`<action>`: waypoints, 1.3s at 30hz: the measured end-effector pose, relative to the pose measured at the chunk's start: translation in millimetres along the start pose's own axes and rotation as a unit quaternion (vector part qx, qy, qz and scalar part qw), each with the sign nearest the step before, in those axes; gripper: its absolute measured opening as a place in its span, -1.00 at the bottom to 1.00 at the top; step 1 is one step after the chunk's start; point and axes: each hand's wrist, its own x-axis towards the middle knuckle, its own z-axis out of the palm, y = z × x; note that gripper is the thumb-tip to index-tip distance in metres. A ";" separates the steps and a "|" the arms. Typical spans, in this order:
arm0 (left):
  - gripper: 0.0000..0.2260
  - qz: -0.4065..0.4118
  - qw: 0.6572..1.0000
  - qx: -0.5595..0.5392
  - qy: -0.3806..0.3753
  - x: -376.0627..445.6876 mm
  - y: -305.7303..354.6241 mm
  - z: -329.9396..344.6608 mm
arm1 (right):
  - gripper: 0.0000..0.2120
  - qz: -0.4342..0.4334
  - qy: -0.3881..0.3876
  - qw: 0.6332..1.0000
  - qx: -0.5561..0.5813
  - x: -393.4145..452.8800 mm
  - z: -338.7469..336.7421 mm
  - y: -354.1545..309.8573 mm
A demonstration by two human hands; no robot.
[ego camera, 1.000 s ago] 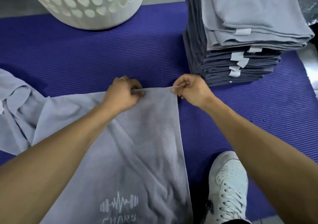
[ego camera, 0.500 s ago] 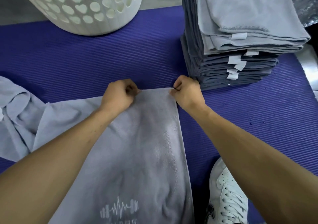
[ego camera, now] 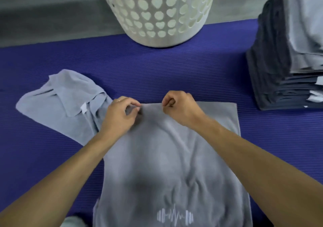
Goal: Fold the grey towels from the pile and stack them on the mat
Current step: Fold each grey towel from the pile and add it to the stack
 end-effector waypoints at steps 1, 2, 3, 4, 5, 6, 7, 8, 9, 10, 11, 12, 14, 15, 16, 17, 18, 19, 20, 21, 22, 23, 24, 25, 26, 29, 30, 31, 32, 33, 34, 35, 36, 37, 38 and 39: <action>-0.92 0.008 1.000 0.024 0.007 1.9 -10.3 -4.8 | -0.91 -0.002 0.000 1.000 0.002 3.5 8.6 -3.3; -0.89 0.011 0.999 0.047 0.008 3.8 -20.0 -10.0 | -0.91 0.000 0.000 1.000 0.005 6.8 16.7 -6.3; -0.86 -0.003 0.999 0.052 0.002 5.4 -30.3 -14.0 | -0.91 0.002 -0.002 1.000 0.006 10.0 25.0 -8.9; -0.83 -0.037 0.999 0.033 -0.019 5.8 -38.0 -18.1 | -0.89 0.002 -0.005 1.000 0.005 13.3 32.7 -10.7; -0.79 -0.084 0.996 -0.010 -0.043 6.0 -42.2 -22.8 | -0.85 0.001 -0.011 1.000 -0.001 17.1 39.8 -12.4; -0.77 -0.132 0.987 -0.061 -0.065 5.9 -46.2 -26.3 | -0.79 -0.001 -0.020 1.000 -0.008 21.3 46.3 -14.3; -0.77 -0.171 0.976 -0.110 -0.078 6.5 -49.7 -28.9 | -0.73 -0.005 -0.026 1.000 -0.017 25.3 51.8 -16.9; -0.79 -0.199 0.966 -0.140 -0.088 7.4 -52.7 -32.2 | -0.68 -0.007 -0.028 0.999 -0.022 29.8 56.7 -19.7; -0.82 -0.221 0.957 -0.158 -0.098 8.4 -54.5 -35.6 | -0.63 -0.005 -0.029 0.999 -0.021 34.4 61.1 -21.9; -0.85 -0.235 0.952 -0.168 -0.106 10.0 -56.1 -39.2 | -0.60 0.003 -0.034 0.999 -0.012 38.6 64.8 -24.1; -0.88 -0.244 0.948 -0.175 -0.107 11.4 -57.3 -42.3 | -0.59 0.013 -0.044 0.999 -0.005 42.1 68.6 -25.8; -0.88 -0.245 0.947 -0.181 -0.102 12.2 -58.8 -44.7 | -0.61 0.016 -0.056 0.998 -0.007 44.5 72.0 -27.4; -0.89 -0.238 0.947 -0.197 -0.084 11.7 -58.5 -47.6 | -0.75 0.005 -0.066 0.997 -0.027 47.4 78.1 -27.0; -0.91 -0.232 0.948 -0.203 -0.077 10.9 -56.6 -48.6 | -0.85 -0.002 -0.061 0.998 -0.028 47.2 80.2 -26.0; -0.92 -0.226 0.950 -0.204 -0.072 10.5 -56.3 -48.7 | -0.90 -0.006 -0.053 0.998 -0.021 46.3 80.9 -24.7; -0.93 -0.222 0.951 -0.206 -0.068 10.1 -55.2 -49.1 | -0.90 -0.011 -0.045 0.999 -0.010 45.1 80.9 -23.2; -0.92 -0.221 0.950 -0.209 -0.066 9.9 -54.4 -49.9 | -0.89 -0.013 -0.038 0.999 0.000 43.9 79.8 -21.9; -0.91 -0.222 0.947 -0.220 -0.070 10.1 -52.9 -50.8 | -0.88 -0.016 -0.032 0.999 0.007 43.0 78.2 -21.4; -0.91 -0.224 0.942 -0.237 -0.080 10.8 -52.3 -51.5 | -0.87 -0.019 -0.026 0.999 0.011 42.0 76.3 -21.7; -0.91 -0.223 0.936 -0.256 -0.094 11.7 -50.6 -52.6 | -0.87 -0.020 -0.022 0.999 0.012 41.7 74.7 -22.5; -0.90 -0.221 0.929 -0.274 -0.109 12.9 -49.0 -54.0 | -0.87 -0.018 -0.020 1.000 0.012 41.7 73.8 -23.4; -0.88 -0.219 0.923 -0.291 -0.125 14.7 -47.2 -55.7 | -0.87 -0.016 -0.019 1.000 0.012 41.8 73.0 -24.3; -0.85 -0.220 0.915 -0.306 -0.143 16.6 -45.5 -57.4 | -0.88 -0.013 -0.020 1.000 0.014 42.1 72.3 -24.4; -0.82 -0.223 0.907 -0.319 -0.160 18.4 -43.5 -59.4 | -0.88 -0.012 -0.022 1.000 0.016 42.1 71.7 -24.6; -0.80 -0.225 0.900 -0.329 -0.175 19.9 -41.7 -61.1 | -0.89 -0.014 -0.025 0.999 0.020 41.8 70.2 -24.8; -0.82 -0.218 0.900 -0.325 -0.193 22.4 -39.7 -65.0 | -0.88 -0.013 -0.047 0.998 0.046 40.4 64.3 -23.5; -0.82 -0.215 0.900 -0.326 -0.195 22.6 -39.9 -66.0 | -0.87 -0.010 -0.056 0.997 0.056 39.9 62.1 -23.0; -0.82 -0.214 0.895 -0.336 -0.201 22.8 -40.4 -67.2 | -0.86 -0.007 -0.063 0.996 0.062 39.6 60.3 -22.9; -0.80 -0.213 0.886 -0.354 -0.212 23.1 -40.7 -68.8 | -0.86 -0.005 -0.067 0.995 0.067 39.4 59.1 -23.1; -0.76 -0.213 0.876 -0.370 -0.225 23.6 -40.4 -70.2 | -0.87 -0.005 -0.068 0.995 0.070 39.1 58.6 -23.7; -0.74 -0.211 0.872 -0.372 -0.236 24.0 -39.0 -71.4 | -0.88 -0.006 -0.067 0.995 0.072 39.2 58.8 -24.4; -0.76 -0.205 0.880 -0.353 -0.241 24.5 -37.5 -71.9 | -0.88 -0.007 -0.063 0.995 0.072 39.2 59.7 -25.3; -0.79 -0.193 0.899 -0.315 -0.237 25.2 -35.1 -72.0 | -0.88 -0.008 -0.058 0.996 0.071 39.6 60.9 -25.9; -0.82 -0.176 0.918 -0.272 -0.229 26.2 -33.0 -71.6 | -0.87 -0.008 -0.053 0.996 0.070 40.0 62.1 -26.5; -0.85 -0.163 0.931 -0.241 -0.220 27.3 -31.6 -70.9 | -0.86 -0.007 -0.050 0.996 0.069 40.1 62.9 -26.9; -0.88 -0.157 0.938 -0.225 -0.213 28.5 -31.5 -70.4 | -0.86 -0.006 -0.051 0.996 0.071 39.9 63.2 -27.2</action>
